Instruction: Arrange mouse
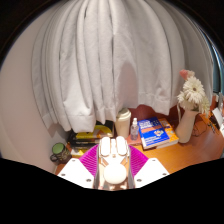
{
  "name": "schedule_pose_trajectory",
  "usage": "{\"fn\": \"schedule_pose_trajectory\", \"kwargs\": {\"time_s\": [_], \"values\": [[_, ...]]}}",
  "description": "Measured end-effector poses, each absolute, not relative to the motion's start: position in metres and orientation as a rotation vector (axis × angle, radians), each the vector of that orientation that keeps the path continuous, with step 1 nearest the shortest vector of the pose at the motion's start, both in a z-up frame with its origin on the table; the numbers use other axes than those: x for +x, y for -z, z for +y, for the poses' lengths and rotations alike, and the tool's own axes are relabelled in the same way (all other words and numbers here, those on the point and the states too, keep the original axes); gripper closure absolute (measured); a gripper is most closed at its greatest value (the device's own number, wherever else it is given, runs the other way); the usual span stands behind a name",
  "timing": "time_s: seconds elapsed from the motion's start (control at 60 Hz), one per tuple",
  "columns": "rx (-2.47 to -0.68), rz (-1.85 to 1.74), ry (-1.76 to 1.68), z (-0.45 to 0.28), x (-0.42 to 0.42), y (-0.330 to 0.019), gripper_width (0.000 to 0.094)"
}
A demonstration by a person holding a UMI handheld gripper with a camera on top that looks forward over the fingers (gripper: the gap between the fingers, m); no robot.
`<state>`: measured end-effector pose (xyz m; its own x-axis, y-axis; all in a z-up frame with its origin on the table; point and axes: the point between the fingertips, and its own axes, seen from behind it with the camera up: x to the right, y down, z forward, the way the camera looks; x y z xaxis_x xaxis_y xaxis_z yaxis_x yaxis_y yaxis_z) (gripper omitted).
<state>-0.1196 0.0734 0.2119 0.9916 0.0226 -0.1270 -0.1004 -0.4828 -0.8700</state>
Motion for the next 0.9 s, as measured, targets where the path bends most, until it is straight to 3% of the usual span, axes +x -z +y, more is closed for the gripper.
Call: {"fn": "schedule_pose_trajectory", "kwargs": {"time_s": [0.267,0.45,0.65,0.767,0.9], "values": [[-2.273,-0.047,-0.126,0.064,-0.240,-0.058,0.0536],[-2.367,-0.068,-0.064,0.059,-0.258,0.013,0.0523],[-2.352,-0.111,-0.011,0.062,-0.258,0.015,0.0392],[-2.366,-0.072,-0.049,0.052,-0.243,-0.011,0.0061],[-2.294,-0.076,-0.074,0.027,-0.207,-0.075,0.0070]]}}
